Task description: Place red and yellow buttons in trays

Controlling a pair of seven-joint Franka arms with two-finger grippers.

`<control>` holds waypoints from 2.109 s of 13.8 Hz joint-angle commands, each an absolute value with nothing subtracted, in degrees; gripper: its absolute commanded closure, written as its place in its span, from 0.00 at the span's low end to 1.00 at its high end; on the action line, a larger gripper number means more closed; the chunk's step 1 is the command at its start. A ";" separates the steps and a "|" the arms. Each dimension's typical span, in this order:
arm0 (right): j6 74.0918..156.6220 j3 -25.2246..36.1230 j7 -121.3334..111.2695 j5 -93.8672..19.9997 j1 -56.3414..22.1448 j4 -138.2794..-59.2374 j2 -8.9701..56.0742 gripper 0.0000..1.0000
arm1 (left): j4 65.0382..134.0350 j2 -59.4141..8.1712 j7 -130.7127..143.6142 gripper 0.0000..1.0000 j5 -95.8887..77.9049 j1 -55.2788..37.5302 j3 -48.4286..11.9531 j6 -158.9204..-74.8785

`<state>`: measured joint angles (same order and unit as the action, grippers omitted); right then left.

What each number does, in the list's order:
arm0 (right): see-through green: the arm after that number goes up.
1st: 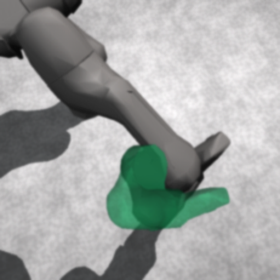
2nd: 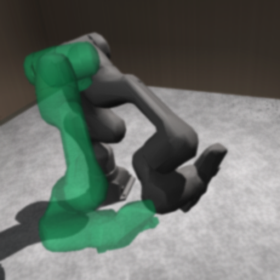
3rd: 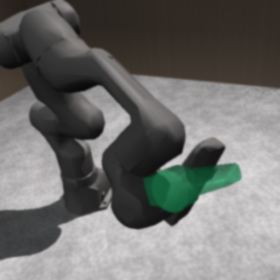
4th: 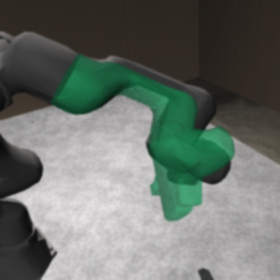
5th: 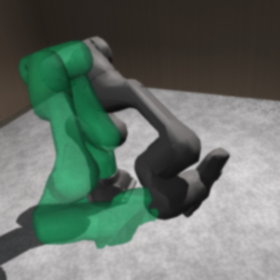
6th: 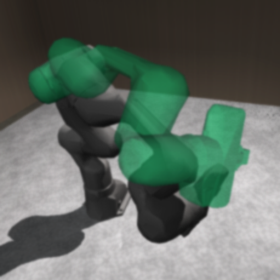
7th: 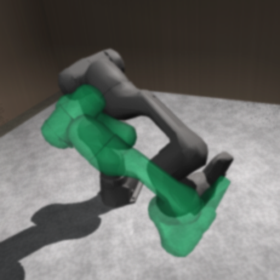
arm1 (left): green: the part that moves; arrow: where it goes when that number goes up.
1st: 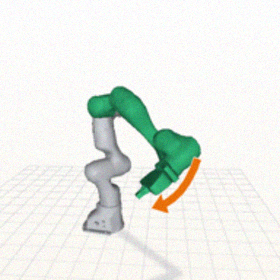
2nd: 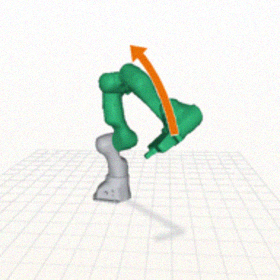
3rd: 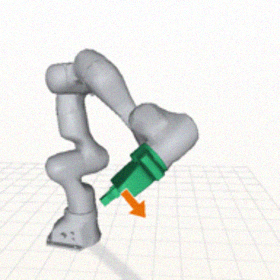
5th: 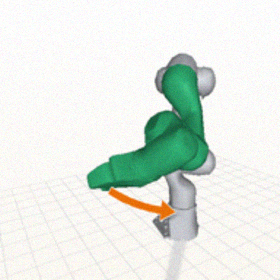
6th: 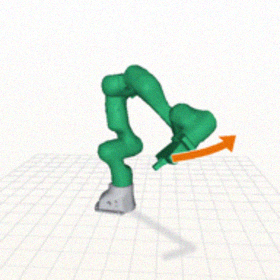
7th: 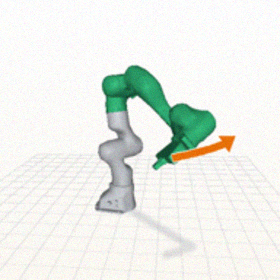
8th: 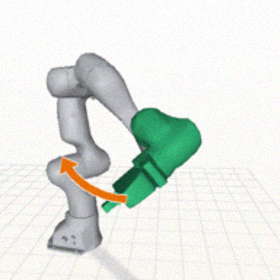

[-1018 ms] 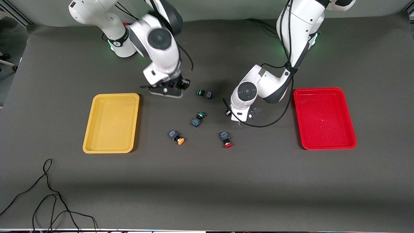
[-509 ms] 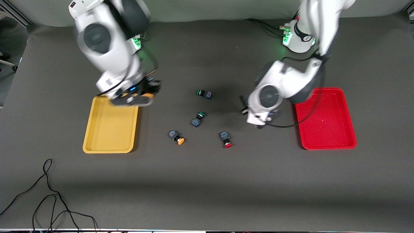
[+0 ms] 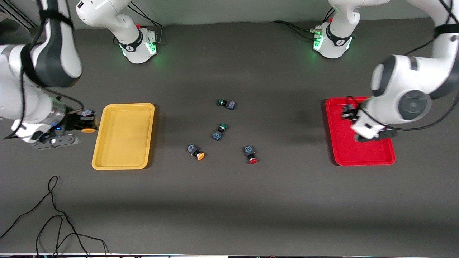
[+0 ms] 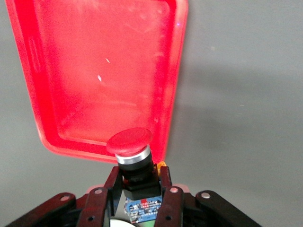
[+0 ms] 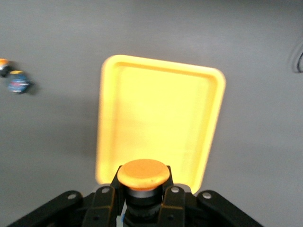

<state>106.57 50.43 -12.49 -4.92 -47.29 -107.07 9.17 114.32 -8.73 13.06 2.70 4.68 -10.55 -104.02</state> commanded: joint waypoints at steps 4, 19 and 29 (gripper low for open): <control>134.18 52.47 -16.08 -6.24 -48.16 -128.83 12.37 0.78 | 127.06 -4.40 0.18 1.00 4.04 9.75 -11.51 -118.72; 137.65 50.71 -35.42 -35.60 -48.16 -124.72 31.29 0.00 | 126.54 -9.21 11.28 0.00 2.82 6.09 -12.65 -122.50; 100.11 62.32 -22.94 -23.65 -55.11 -96.00 29.53 0.00 | 75.88 -44.10 60.87 0.00 -3.16 -16.85 -12.66 -113.03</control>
<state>103.11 62.11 -24.67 -25.14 -54.80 -100.22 28.90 86.17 -37.33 52.45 -2.54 -11.80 -13.44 -114.98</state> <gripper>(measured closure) 0.000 0.000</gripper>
